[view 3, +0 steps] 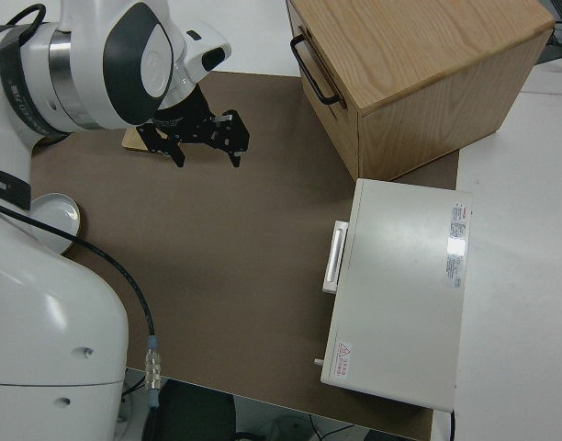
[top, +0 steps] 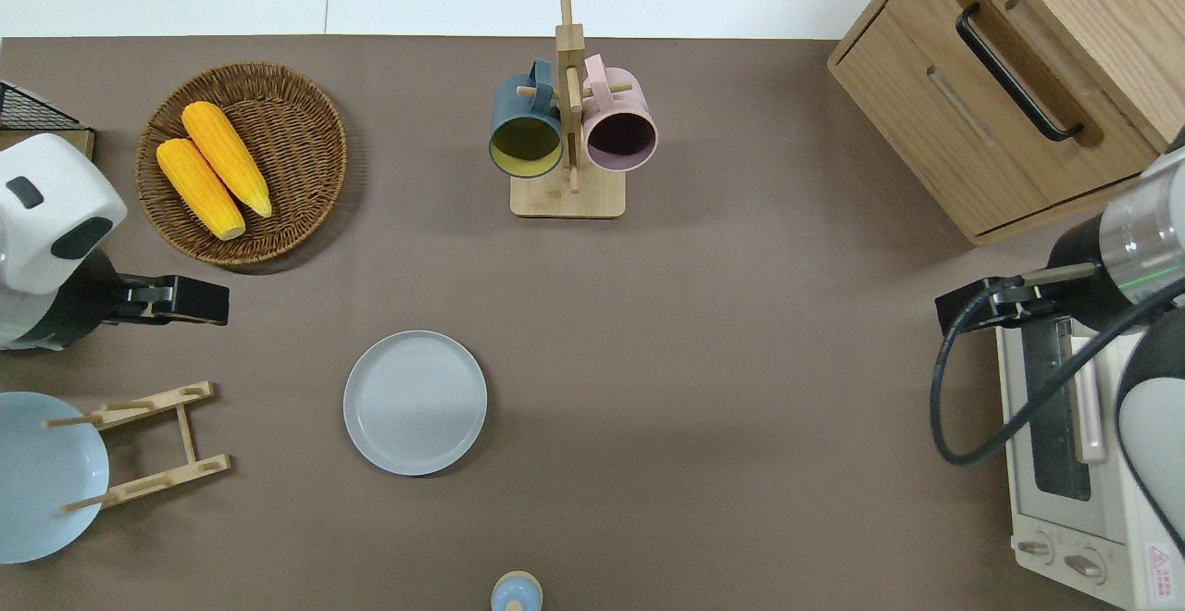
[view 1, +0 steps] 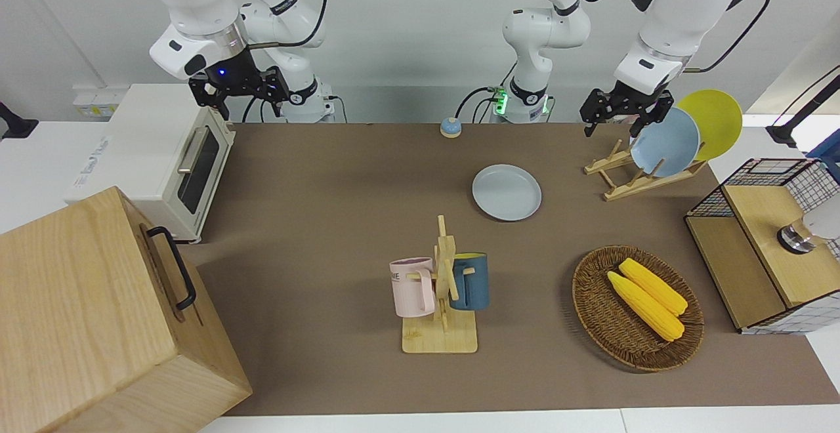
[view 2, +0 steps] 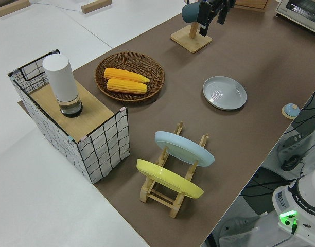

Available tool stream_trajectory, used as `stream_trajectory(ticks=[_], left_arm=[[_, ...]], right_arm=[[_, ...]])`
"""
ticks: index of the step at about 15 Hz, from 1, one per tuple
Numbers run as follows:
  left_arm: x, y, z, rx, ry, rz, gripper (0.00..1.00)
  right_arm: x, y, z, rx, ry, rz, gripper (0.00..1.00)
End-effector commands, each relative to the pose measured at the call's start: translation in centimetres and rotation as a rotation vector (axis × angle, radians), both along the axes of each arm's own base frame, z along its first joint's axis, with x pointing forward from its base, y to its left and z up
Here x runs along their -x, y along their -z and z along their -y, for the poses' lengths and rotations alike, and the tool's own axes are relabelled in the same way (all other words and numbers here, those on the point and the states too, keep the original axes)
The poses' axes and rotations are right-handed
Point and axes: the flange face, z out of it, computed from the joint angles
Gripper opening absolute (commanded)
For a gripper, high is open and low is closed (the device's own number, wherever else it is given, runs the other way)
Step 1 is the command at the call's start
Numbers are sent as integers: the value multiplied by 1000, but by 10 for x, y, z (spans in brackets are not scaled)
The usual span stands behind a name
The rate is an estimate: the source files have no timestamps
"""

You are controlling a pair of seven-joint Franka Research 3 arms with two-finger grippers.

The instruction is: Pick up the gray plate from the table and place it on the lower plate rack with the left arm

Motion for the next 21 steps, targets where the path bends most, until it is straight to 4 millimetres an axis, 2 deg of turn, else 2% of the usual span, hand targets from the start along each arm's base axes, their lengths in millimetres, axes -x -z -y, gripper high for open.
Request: stream_trajectory(ticks=[1, 13, 15, 17, 21], left_arm=[[-3, 3, -5, -2, -15, -4, 995], [-3, 3, -12, -5, -27, -5, 995], [-3, 8, -11, -5, -76, -12, 995], [-2, 24, -9, -5, -75, -26, 995], [18, 66, -7, 32, -144, -18, 995]], right_arm=[[2, -4, 2, 7, 14, 0, 983], [2, -3, 2, 7, 14, -2, 983], [2, -4, 2, 7, 14, 0, 983], [2, -4, 2, 7, 14, 0, 983], [2, -4, 2, 8, 14, 0, 983]])
